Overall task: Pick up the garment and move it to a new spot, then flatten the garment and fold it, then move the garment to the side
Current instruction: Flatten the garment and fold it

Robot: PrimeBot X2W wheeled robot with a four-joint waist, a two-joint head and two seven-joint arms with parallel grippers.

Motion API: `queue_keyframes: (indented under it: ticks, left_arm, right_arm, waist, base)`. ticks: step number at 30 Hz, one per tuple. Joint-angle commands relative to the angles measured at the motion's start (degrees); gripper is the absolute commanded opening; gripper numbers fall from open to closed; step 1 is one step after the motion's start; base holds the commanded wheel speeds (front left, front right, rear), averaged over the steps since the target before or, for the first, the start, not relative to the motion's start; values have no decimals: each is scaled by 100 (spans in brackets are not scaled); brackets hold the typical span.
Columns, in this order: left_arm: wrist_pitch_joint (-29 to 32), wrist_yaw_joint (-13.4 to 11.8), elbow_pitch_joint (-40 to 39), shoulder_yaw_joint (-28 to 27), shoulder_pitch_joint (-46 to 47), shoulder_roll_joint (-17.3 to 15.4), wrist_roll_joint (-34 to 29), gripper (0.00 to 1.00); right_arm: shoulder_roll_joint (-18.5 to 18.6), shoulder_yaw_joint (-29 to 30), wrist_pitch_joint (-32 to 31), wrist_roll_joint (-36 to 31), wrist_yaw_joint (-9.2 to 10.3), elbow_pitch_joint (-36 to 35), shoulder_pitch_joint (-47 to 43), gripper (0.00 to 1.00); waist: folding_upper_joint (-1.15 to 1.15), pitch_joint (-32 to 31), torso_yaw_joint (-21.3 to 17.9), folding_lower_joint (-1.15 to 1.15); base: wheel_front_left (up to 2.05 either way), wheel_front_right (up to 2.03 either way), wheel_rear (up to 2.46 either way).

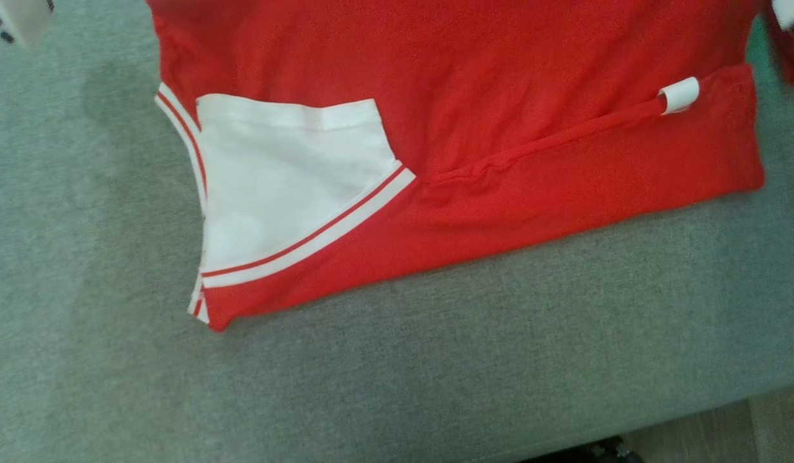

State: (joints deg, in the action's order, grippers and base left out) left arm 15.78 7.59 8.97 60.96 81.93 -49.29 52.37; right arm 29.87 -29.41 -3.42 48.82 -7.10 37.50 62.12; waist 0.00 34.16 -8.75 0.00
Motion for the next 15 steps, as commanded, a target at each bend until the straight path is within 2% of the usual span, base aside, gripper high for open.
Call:
queue_keyframes:
  ticks: [1,9,15]
  left_arm:
    - [-142,-10,-137,-224,245,-309,5,0]
    - [-721,-36,-854,190,-424,-908,12,0]
    - [-1088,-392,-1577,457,-1219,-1143,18,0]
  right_arm:
    - [183,63,50,121,-39,-270,-300,0]
    - [729,254,2,487,-39,-1040,-1354,0]
    - [1111,561,7,336,-39,-1436,-2181,0]
  waist:
    - [0,-84,77,0]
    - [0,-312,282,0]
    - [0,-441,506,0]
  base:
    - [0,0,0]
    - [0,0,0]
    - [0,0,0]
